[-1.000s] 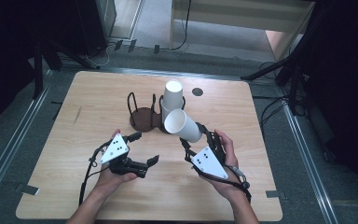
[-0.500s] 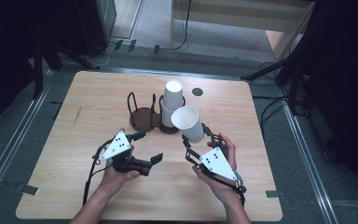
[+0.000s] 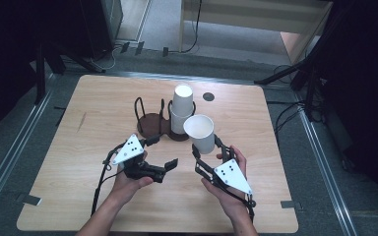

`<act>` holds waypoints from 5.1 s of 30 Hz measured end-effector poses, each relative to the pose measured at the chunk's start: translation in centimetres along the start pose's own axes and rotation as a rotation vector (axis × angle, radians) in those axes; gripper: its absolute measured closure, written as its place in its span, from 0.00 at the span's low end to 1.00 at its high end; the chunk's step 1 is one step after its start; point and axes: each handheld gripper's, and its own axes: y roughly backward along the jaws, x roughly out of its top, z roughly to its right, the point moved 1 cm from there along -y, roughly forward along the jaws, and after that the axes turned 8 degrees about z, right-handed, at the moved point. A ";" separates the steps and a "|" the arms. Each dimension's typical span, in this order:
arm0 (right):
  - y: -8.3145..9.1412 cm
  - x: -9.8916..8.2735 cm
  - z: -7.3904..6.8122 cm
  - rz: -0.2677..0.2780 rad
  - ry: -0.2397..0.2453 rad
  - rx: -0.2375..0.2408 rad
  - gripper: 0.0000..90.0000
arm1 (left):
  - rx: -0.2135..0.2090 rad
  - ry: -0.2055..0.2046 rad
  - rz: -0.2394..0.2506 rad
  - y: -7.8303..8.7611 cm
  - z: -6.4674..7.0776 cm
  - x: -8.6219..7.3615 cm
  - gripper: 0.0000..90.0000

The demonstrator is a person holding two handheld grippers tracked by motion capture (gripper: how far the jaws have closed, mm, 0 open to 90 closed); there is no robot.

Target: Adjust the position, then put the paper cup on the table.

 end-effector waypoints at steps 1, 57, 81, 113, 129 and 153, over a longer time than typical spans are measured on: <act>0.0 0.0 -0.1 0.000 0.001 0.001 0.39 | 0.000 0.000 0.000 -0.1 0.1 0.1 0.00; 0.0 -0.2 -3.3 -0.031 -0.035 0.056 0.33 | -0.039 -0.118 -0.017 -3.1 3.3 4.7 0.36; -0.6 0.7 -4.0 -0.151 -0.063 0.025 0.28 | -0.061 -0.148 -0.099 -3.6 3.5 3.3 0.34; -1.1 0.1 -1.0 -0.122 -0.104 -0.091 0.36 | 0.057 -0.063 0.024 0.3 0.4 3.9 0.00; -2.1 -0.9 4.4 -0.133 -0.113 -0.245 0.36 | 0.228 -0.050 0.063 5.8 -3.0 1.9 0.00; -4.6 -4.6 10.0 -0.200 -0.154 -0.265 0.39 | 0.494 -0.037 0.005 15.7 -8.1 -2.8 0.00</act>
